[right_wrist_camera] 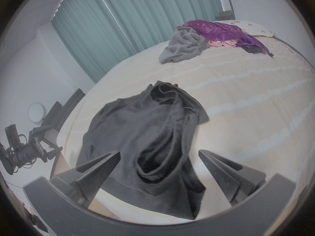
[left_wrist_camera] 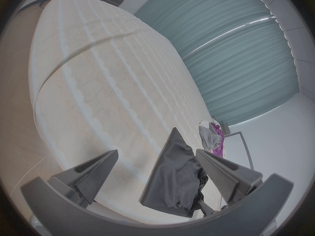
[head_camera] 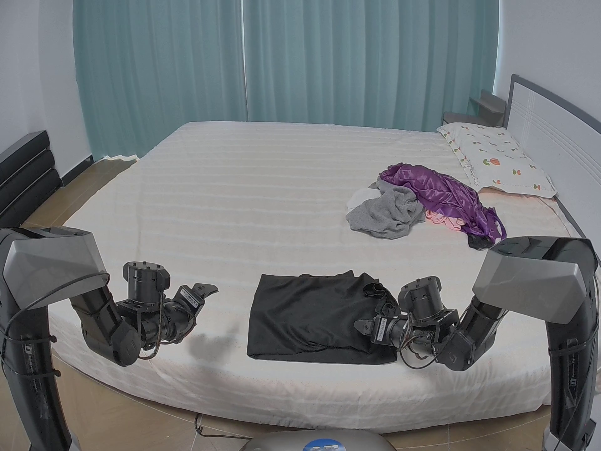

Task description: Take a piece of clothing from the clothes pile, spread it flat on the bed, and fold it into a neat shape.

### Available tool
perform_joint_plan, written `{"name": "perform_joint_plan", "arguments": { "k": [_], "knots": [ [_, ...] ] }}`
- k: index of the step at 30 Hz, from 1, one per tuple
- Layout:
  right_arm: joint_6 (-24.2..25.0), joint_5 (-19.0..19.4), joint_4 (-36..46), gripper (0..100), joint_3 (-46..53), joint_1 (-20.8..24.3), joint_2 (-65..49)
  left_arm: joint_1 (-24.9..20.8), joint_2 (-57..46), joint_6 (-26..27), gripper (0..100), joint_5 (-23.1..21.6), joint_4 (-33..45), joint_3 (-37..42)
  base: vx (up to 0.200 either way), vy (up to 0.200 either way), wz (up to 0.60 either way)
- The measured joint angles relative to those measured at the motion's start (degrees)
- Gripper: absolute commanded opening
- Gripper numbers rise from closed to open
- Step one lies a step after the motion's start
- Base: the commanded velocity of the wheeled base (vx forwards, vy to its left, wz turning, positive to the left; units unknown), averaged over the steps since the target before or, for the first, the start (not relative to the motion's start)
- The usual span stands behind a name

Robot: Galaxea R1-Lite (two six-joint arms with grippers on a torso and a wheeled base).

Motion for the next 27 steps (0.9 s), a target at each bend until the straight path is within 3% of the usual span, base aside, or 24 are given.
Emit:
{"name": "perform_joint_plan", "arguments": {
  "k": [10, 18, 27],
  "knots": [
    [-3.7, -0.4, 2.1, 100, 5.9, -5.4, -3.0, 0.0, 0.1, 0.1, 100, 0.0, 0.0, 0.0, 0.0, 0.0, 0.0],
    [-4.2, -4.6, 2.3, 100, 7.7, -5.8, -4.3, 0.0, 0.1, 0.2, 100, 0.0, 0.0, 0.1, 0.0, 0.0, 0.0],
    [-0.6, -3.5, -5.1, 100, 7.4, -5.6, -4.8, -0.1, 0.1, 0.1, 100, 0.2, 0.0, 0.1, 0.0, 0.0, 0.0]
  ]
}}
